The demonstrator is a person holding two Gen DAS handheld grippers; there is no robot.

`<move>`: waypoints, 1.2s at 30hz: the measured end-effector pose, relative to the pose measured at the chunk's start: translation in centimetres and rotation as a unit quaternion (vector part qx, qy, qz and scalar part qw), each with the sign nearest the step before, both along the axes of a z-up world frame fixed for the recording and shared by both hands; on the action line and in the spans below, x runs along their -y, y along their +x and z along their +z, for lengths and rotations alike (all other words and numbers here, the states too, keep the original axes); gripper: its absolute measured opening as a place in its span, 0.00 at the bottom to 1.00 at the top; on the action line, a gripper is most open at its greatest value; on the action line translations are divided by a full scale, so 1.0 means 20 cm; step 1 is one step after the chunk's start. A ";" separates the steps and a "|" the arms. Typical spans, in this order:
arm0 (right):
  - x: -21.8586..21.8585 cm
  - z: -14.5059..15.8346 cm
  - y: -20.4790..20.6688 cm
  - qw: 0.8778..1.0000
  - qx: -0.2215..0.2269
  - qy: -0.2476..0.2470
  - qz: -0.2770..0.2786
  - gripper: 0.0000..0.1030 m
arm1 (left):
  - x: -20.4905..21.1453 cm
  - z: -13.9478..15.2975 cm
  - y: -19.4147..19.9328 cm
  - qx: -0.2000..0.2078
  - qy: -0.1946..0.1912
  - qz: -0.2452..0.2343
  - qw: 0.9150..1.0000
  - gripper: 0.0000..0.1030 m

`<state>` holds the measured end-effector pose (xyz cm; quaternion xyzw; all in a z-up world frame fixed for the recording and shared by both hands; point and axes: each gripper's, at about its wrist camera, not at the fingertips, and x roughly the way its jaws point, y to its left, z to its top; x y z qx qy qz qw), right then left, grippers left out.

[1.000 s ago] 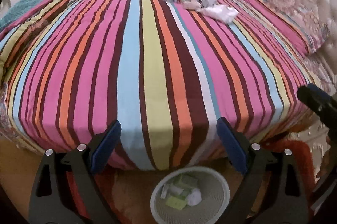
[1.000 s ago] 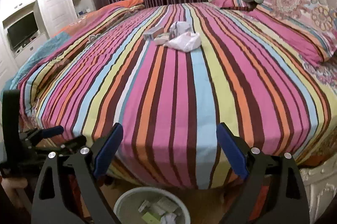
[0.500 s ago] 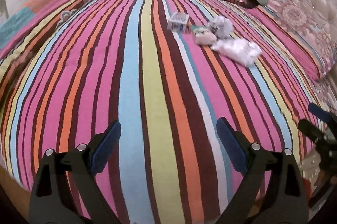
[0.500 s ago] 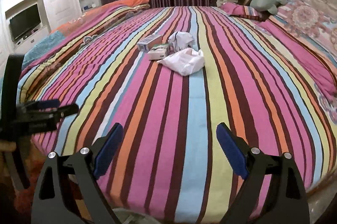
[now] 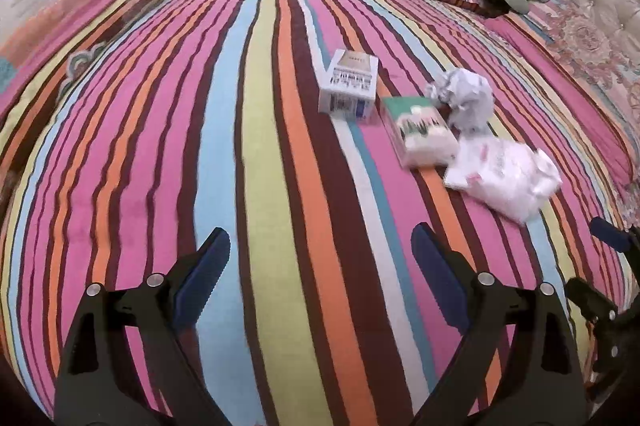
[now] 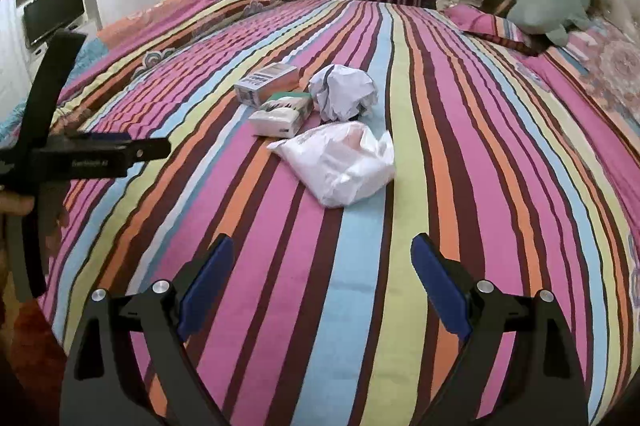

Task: Collect trash
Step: 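Grasp the white COSNORI box with the left tool while the right tool grasps the wet-wipe packet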

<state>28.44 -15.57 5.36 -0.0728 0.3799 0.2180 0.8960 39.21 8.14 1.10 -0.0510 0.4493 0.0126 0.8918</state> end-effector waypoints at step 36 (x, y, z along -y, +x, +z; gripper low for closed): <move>-0.21 -0.23 0.50 0.997 -0.036 -0.036 0.056 0.83 | 0.05 -0.18 0.89 -0.049 0.011 -0.008 0.999 0.87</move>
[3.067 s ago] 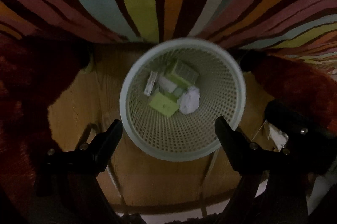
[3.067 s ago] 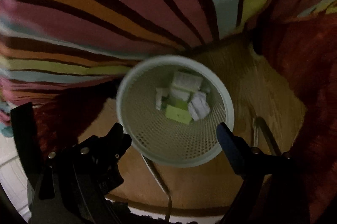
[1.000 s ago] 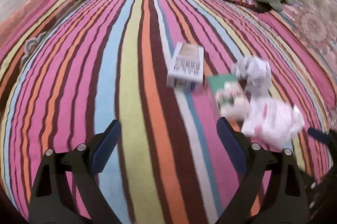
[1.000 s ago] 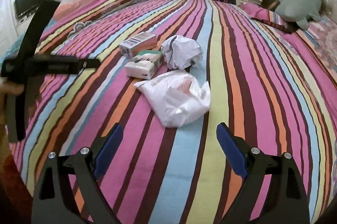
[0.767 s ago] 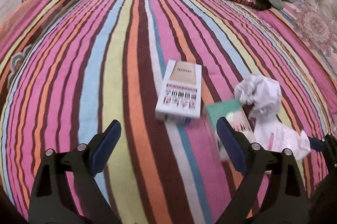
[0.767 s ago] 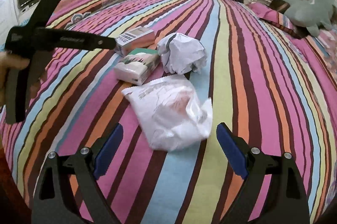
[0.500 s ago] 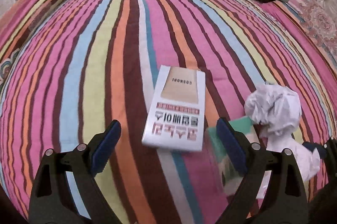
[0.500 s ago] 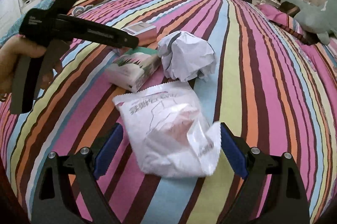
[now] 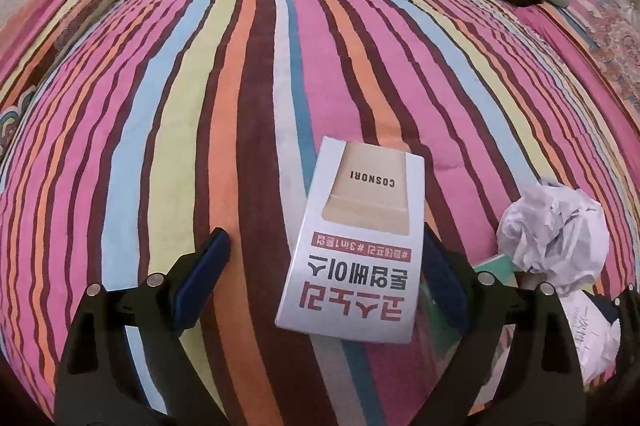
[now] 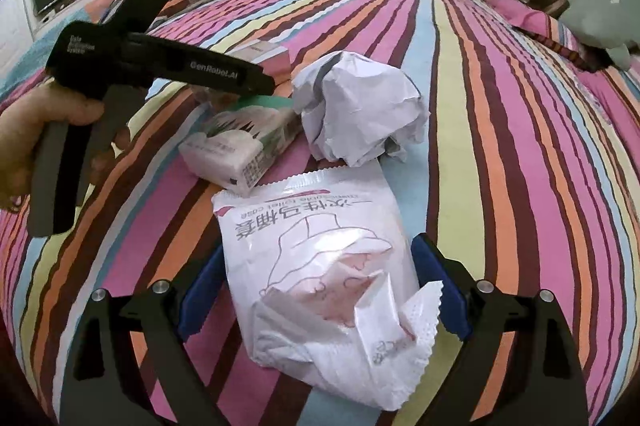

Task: Collect trash
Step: 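Grasp the white COSNORI box with the left tool while the right tool grasps the wet-wipe packet, then carry the COSNORI box and wet-wipe packet over the wastebasket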

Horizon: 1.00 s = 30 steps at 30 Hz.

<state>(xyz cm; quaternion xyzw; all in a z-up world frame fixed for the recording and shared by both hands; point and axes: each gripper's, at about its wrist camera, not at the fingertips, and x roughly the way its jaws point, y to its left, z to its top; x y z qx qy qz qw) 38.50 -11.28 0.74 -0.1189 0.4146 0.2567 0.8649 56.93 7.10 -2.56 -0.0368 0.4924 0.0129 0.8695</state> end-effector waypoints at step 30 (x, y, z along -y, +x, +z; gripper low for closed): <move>0.04 -0.01 -0.17 0.994 -0.014 0.015 -0.108 0.67 | -0.13 0.05 -0.38 0.034 0.027 0.033 0.999 0.46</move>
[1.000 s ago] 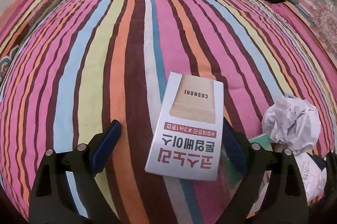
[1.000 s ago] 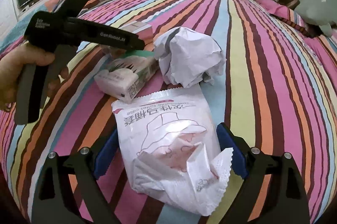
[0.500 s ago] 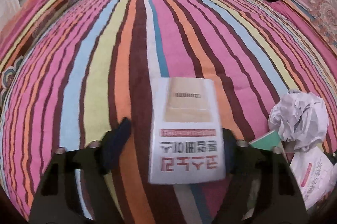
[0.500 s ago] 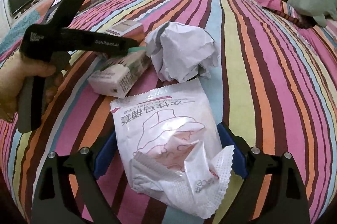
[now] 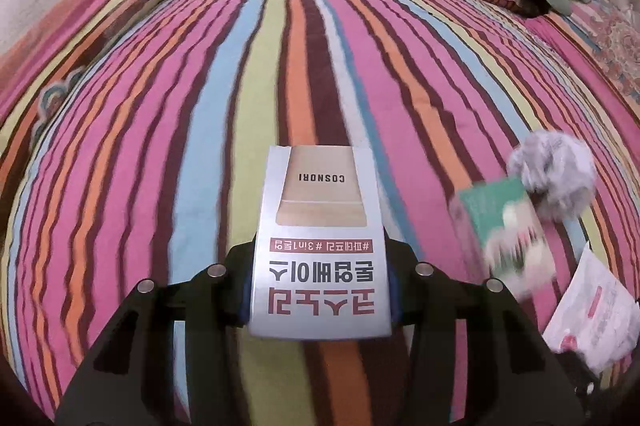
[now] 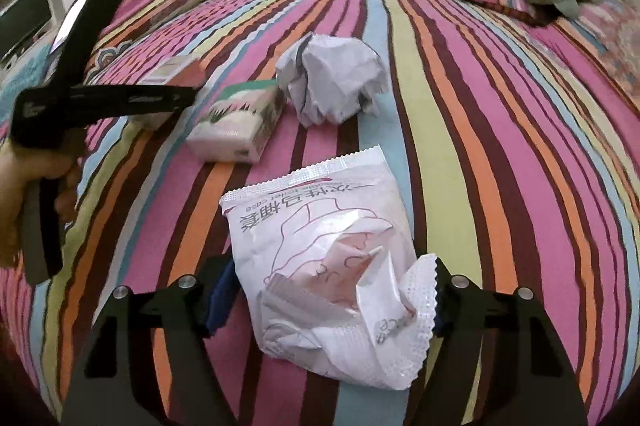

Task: Collect trash
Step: 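Carry the COSNORI box and wet-wipe packet over the wastebasket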

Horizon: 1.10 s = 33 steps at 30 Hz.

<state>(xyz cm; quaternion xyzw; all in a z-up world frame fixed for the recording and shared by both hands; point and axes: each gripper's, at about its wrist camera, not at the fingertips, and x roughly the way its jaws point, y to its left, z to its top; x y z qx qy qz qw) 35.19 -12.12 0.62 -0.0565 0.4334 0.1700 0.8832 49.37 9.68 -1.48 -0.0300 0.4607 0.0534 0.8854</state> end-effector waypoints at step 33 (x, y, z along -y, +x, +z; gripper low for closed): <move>0.12 0.07 -1.06 0.989 -0.068 0.117 -0.057 0.67 | 0.21 0.02 -1.71 -0.001 -0.039 -0.038 0.999 0.46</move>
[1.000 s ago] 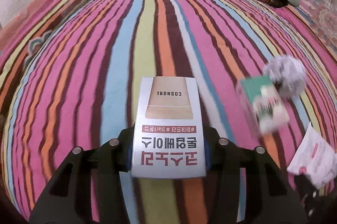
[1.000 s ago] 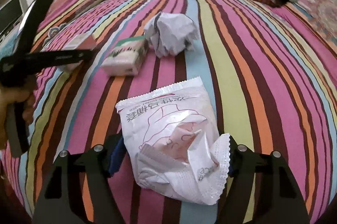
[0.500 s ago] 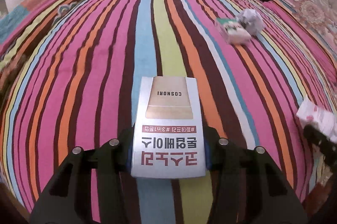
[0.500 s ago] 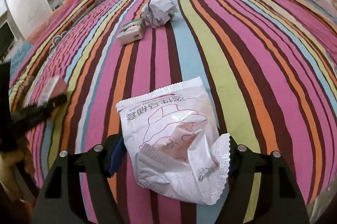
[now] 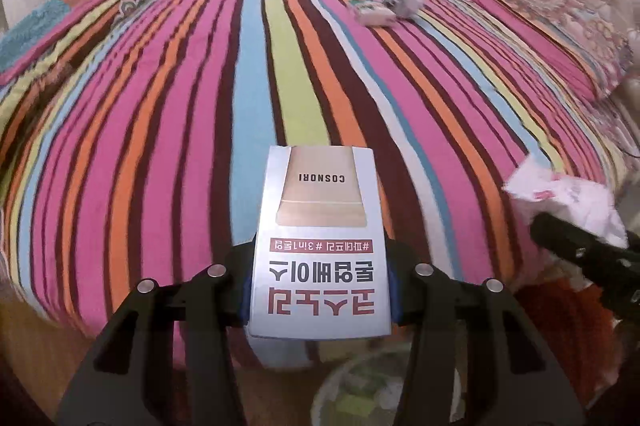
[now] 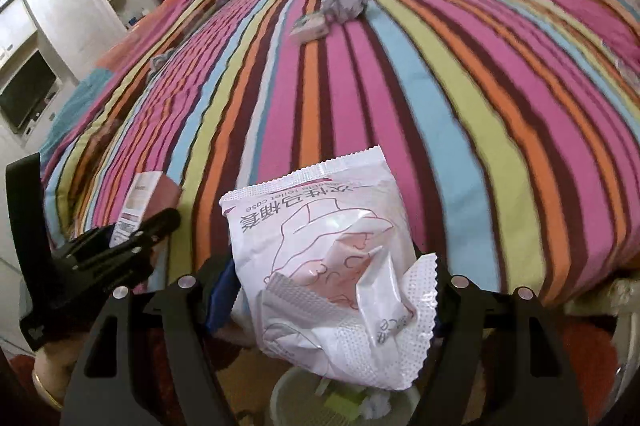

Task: Collect trash
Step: 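Carry the COSNORI box and wet-wipe packet over the wastebasket, then open both tools to drop the box and packet into the wastebasket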

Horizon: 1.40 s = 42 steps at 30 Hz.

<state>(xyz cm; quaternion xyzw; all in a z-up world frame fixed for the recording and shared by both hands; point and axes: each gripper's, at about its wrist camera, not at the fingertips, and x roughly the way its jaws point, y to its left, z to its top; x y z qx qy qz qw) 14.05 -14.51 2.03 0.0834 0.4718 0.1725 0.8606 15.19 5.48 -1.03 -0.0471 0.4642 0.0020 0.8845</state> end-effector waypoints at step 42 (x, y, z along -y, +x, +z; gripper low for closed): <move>0.03 -0.67 -0.31 0.938 -0.340 0.000 -0.074 0.67 | 0.35 -0.81 -0.43 -0.330 -0.045 -0.038 0.942 0.46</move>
